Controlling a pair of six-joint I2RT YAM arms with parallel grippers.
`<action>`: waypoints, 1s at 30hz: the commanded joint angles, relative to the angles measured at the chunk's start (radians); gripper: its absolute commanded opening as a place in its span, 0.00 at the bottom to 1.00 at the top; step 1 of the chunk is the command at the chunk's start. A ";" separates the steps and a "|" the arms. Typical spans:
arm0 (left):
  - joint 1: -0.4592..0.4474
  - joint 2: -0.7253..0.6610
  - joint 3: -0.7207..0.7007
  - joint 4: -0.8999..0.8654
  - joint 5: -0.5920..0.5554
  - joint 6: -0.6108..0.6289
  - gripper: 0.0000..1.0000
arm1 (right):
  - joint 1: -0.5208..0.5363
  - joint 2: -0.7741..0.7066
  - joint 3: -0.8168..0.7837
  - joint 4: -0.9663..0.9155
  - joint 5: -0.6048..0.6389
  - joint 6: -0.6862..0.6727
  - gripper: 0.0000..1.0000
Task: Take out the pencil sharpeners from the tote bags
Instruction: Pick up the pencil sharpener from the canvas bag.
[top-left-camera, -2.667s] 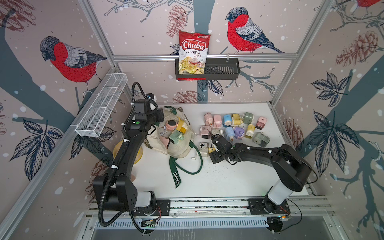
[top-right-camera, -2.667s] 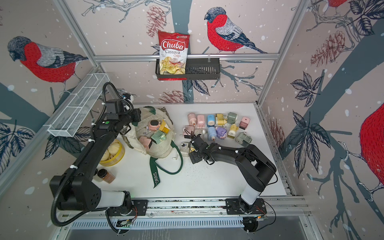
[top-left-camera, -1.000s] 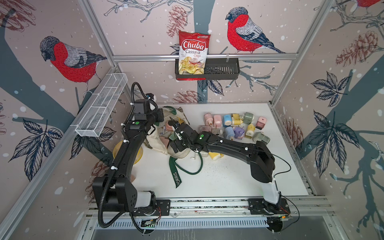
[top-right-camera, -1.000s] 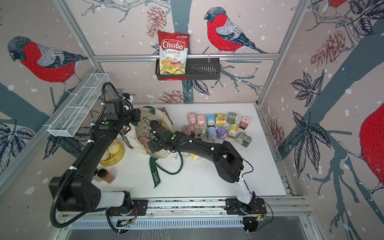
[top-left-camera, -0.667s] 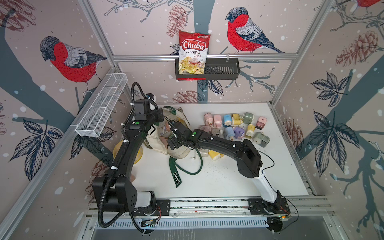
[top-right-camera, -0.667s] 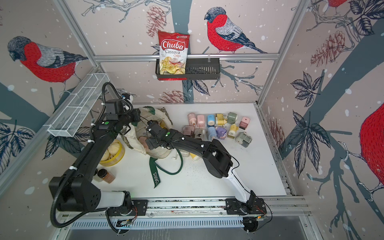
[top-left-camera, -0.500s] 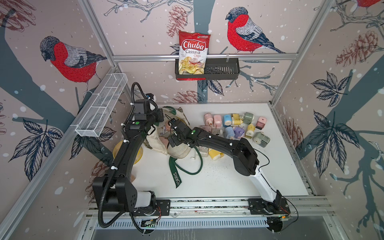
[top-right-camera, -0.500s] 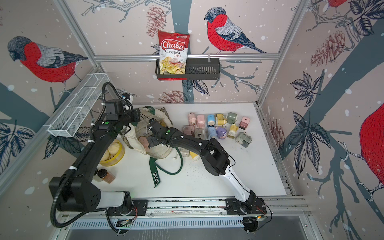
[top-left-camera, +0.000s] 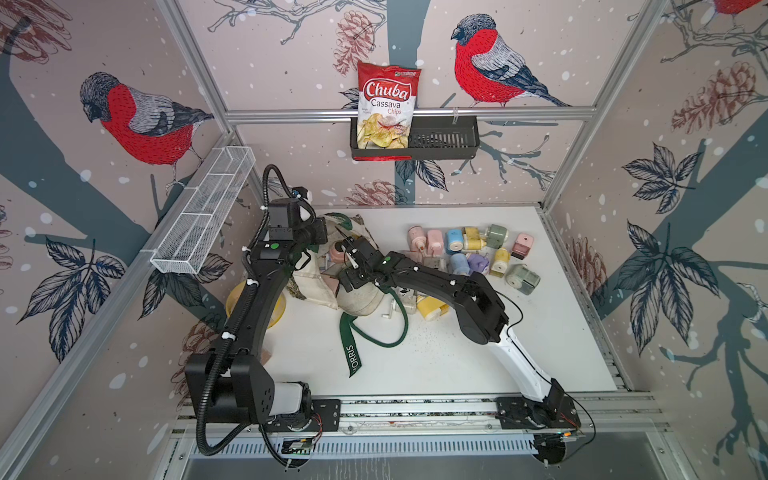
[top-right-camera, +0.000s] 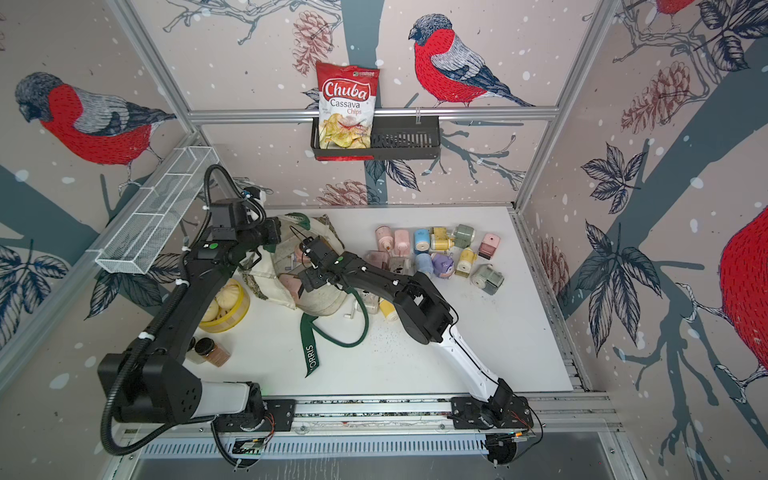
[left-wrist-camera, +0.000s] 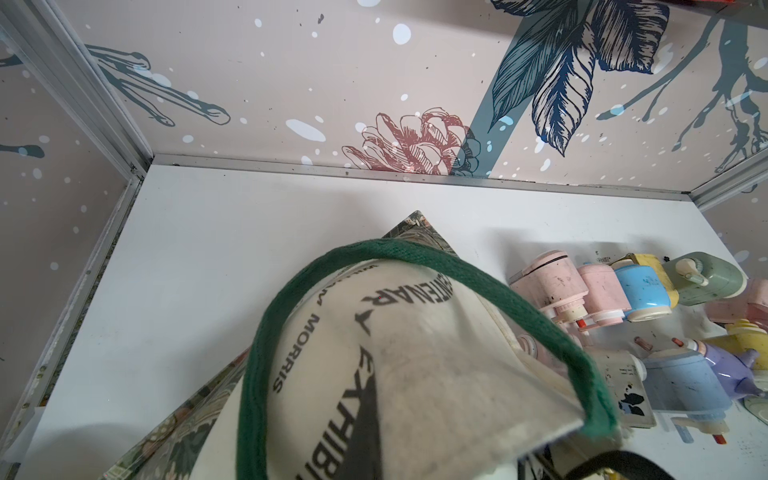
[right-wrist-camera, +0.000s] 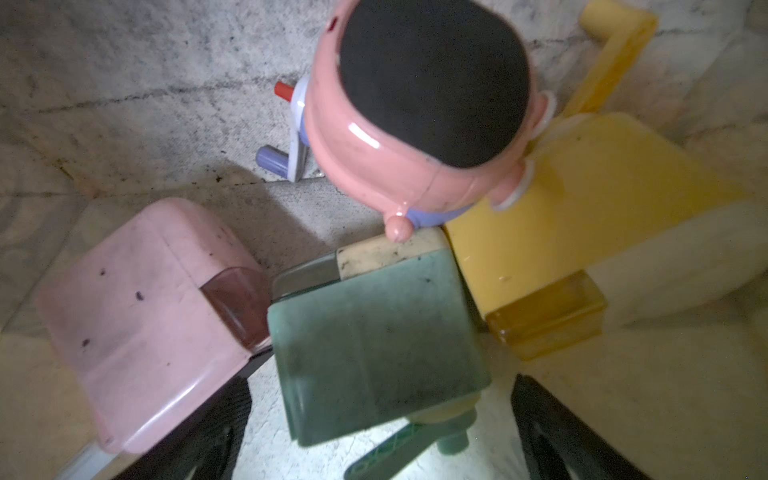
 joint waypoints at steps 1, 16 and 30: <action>0.002 -0.006 0.006 0.084 0.011 -0.002 0.00 | -0.001 0.025 0.013 0.023 -0.022 -0.017 1.00; 0.002 -0.006 0.005 0.083 0.014 -0.002 0.00 | 0.007 0.108 0.067 0.077 -0.066 -0.151 0.93; 0.002 -0.004 0.007 0.084 0.017 -0.003 0.00 | 0.002 0.117 0.049 0.170 -0.033 -0.141 0.97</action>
